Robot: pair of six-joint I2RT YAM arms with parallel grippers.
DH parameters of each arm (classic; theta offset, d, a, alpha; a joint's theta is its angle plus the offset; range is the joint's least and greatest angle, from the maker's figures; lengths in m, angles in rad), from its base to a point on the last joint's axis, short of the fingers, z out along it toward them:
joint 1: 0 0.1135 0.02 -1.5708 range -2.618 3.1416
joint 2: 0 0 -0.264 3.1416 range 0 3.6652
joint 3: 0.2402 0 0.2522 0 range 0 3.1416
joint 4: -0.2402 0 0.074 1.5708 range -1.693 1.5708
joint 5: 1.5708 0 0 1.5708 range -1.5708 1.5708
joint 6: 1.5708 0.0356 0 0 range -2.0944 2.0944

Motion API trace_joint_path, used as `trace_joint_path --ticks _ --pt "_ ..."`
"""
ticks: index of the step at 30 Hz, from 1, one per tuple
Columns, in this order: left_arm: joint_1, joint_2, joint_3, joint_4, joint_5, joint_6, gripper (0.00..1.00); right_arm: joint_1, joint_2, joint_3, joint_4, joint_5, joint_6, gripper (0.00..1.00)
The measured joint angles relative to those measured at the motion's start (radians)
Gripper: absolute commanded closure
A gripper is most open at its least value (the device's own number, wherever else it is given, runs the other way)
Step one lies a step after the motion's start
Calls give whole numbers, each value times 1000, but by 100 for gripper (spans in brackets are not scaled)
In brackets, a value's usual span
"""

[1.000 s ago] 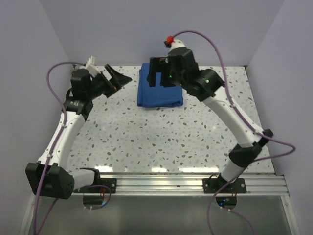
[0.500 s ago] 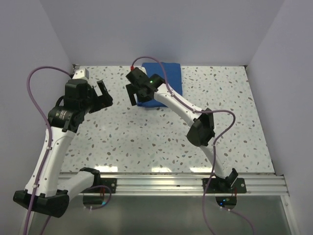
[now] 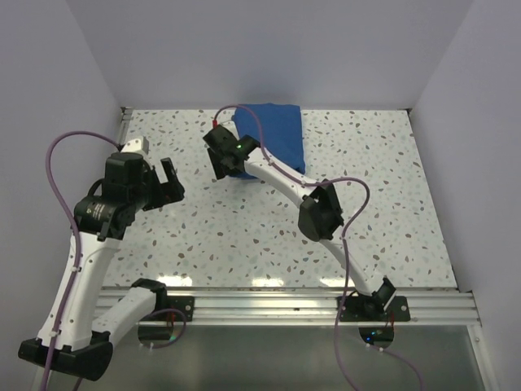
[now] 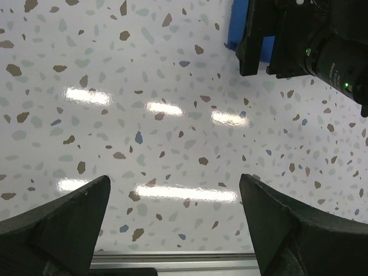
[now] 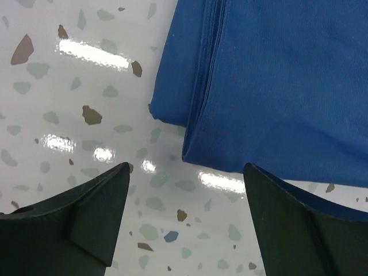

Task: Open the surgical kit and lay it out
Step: Open the surgical kit at the center of the board.

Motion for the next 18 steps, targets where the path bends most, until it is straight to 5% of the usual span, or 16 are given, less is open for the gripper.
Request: trace_joint_path --ticks 13,18 --pt "-53 50 -22 -12 29 12 4 -17 87 13 65 62 6 44" --pt "-78 59 -23 -12 30 18 4 -26 107 13 68 76 10 77"
